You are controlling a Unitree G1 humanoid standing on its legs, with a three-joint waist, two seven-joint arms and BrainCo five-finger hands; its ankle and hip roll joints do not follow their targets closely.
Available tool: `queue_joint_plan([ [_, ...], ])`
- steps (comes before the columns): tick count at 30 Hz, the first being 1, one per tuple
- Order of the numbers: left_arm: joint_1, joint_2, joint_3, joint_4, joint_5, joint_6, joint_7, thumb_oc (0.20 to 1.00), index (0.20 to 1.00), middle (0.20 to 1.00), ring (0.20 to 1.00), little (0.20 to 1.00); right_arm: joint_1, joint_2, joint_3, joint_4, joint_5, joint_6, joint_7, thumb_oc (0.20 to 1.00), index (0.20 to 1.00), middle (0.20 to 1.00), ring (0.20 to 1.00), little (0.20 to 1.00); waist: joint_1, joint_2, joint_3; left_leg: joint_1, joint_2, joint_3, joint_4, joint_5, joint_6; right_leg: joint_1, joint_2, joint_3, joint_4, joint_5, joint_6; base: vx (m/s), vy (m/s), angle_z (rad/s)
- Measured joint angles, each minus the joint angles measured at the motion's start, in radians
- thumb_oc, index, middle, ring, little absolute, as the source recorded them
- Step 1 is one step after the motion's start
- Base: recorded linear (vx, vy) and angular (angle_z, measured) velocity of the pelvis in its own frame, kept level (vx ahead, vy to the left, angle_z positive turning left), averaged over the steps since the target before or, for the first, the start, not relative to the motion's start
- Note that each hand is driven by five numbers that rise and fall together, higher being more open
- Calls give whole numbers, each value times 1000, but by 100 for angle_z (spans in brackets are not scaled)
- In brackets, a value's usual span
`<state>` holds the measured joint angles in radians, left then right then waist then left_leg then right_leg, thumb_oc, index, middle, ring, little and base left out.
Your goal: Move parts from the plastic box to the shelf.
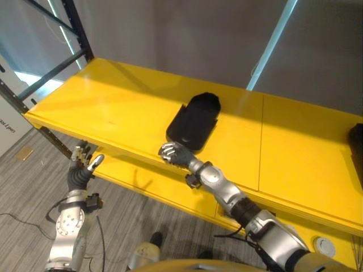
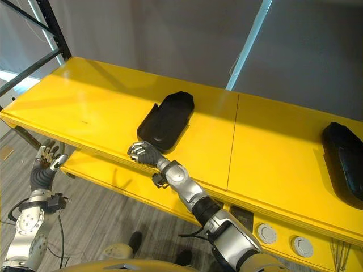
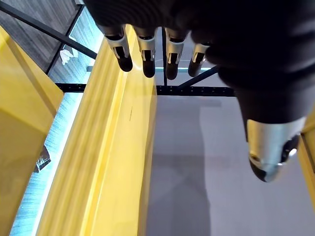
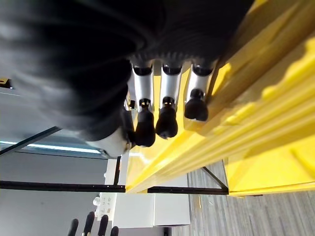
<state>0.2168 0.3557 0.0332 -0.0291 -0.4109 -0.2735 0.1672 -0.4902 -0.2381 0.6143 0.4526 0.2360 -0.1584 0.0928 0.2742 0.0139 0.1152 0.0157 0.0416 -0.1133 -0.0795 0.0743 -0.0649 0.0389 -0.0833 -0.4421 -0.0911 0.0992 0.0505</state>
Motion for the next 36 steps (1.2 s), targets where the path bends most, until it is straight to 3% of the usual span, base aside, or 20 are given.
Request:
queue_joint_plan([
  [6,1,0,-8,0,-8,2,0,1000,1000,1000,1000,1000,-11,14,-2,27,-10,-10,-17,200,200,200,200,200,0,0,0,0,0,-1,0,0,0,0,0,-1,0,0,0,0,0,0],
  [17,1,0,-7,0,-20,3,16,1000,1000,1000,1000,1000,-47,38,-41,95,-166,-13,-125,200,200,200,200,200,-4,0,0,1,0,1,0,1,-1,-1,0,2,0,1,-1,0,0,0],
  [29,1,0,-8,0,-20,4,25,1000,1000,1000,1000,1000,-74,35,-67,122,-203,4,-149,200,200,200,200,200,-15,0,0,3,0,3,0,7,7,-1,0,7,0,3,-1,-1,1,-1],
  [33,-2,0,-9,0,-19,7,26,1000,1000,1000,1000,1000,-35,8,-67,40,-202,18,-139,200,200,200,200,200,-30,-3,-1,4,-1,5,0,7,8,-3,0,10,0,4,0,0,0,0],
  [36,-10,-4,-8,0,-17,10,30,1000,1000,1000,1000,1000,112,-94,-100,-231,-177,9,-94,200,200,200,200,200,-48,-5,1,4,-4,8,0,7,9,-4,-2,16,0,5,2,-7,8,-2],
])
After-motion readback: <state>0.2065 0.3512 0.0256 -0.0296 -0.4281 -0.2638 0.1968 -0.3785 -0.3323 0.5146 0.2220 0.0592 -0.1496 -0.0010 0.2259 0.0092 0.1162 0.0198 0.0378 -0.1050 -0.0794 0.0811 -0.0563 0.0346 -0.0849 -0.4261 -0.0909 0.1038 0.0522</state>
